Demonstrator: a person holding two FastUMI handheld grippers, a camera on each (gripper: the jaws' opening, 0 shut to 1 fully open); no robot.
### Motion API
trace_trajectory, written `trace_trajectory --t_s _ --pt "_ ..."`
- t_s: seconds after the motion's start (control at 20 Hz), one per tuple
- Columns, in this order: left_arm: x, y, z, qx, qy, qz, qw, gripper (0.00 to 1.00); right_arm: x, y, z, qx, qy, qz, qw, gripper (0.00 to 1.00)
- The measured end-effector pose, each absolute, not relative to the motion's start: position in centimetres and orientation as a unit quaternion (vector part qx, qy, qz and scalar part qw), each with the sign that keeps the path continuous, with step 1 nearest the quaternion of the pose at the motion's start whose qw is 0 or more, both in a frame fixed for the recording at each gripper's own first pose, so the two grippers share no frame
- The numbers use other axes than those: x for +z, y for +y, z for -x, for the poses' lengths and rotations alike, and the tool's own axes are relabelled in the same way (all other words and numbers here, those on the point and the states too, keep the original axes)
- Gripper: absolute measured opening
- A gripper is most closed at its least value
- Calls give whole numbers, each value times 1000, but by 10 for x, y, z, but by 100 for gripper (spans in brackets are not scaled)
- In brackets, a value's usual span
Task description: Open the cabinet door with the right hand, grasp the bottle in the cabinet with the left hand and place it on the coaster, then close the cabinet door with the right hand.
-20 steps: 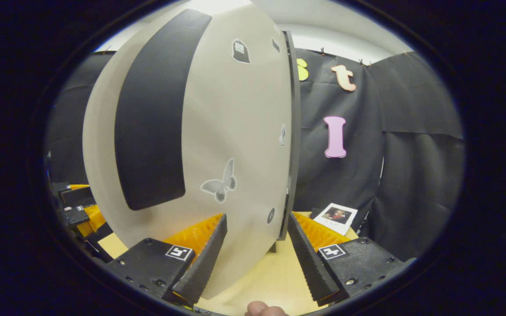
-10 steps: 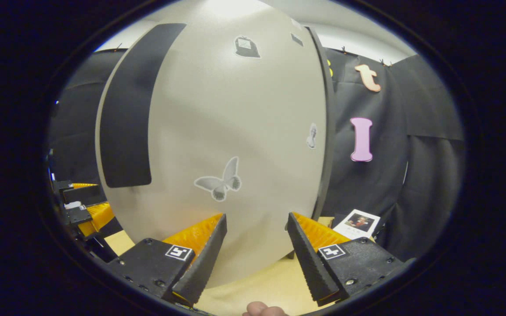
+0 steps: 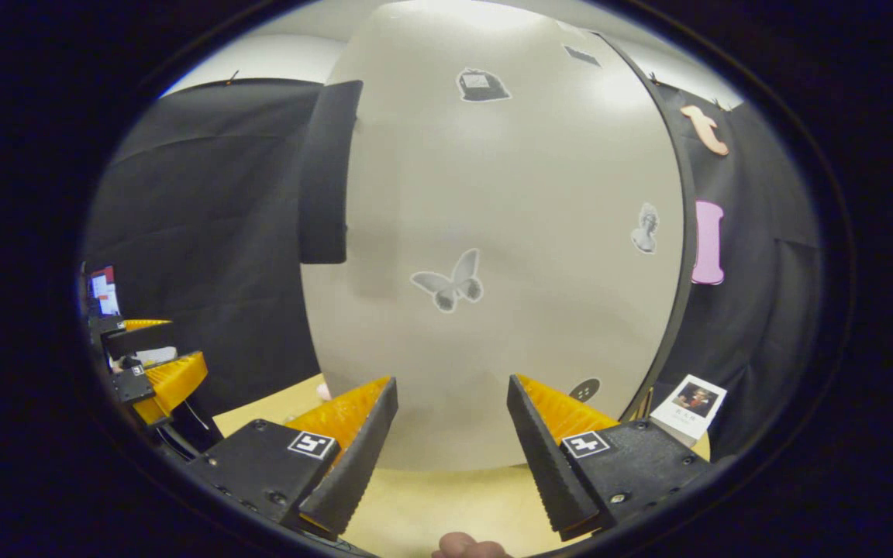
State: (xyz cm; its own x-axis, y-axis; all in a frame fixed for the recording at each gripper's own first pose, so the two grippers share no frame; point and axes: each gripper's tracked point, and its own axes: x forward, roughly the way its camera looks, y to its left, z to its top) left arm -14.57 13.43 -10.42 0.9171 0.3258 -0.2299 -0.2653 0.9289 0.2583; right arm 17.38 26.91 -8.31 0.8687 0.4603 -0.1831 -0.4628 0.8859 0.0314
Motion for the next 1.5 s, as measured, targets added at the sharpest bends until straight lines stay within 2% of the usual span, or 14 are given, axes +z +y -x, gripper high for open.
trace_trajectory --t_s 0.2,0.25,0.3,0.45,0.55,0.6,0.85,0.9,1.0,1.05,1.1,1.5 --pt "-94 108 126 94 119 -143 978 96 -82 264 -172 218 97 8 971 92" --pt "-94 97 119 73 118 -149 979 100 -81 261 -170 211 99 8 972 92" --pt "-96 82 113 48 114 -153 981 96 -78 254 -165 203 99 10 974 92" --pt "-89 42 90 -14 93 -155 983 96 -76 228 -155 171 100 15 980 90" --pt "-87 18 72 -44 85 -154 983 100 -78 206 -147 141 103 5 985 92" --pt "-82 7 66 -51 77 -153 984 96 -80 197 -141 130 107 -7 986 92" --pt "-53 -38 41 -68 52 -111 990 96 -92 159 -116 105 133 -50 984 92" --pt "-54 -48 42 -71 55 -99 991 100 -93 154 -115 100 136 -59 984 92" --pt "-54 -64 44 -82 60 -83 991 96 -96 144 -113 93 143 -70 983 92" --pt "-56 -69 45 -86 65 -83 991 100 -98 140 -112 92 148 -74 982 92" --pt "-59 -70 47 -84 70 -85 990 96 -100 137 -111 90 151 -78 981 92" --pt "-56 -51 45 -65 86 -81 991 96 -97 148 -114 116 158 -78 977 92"
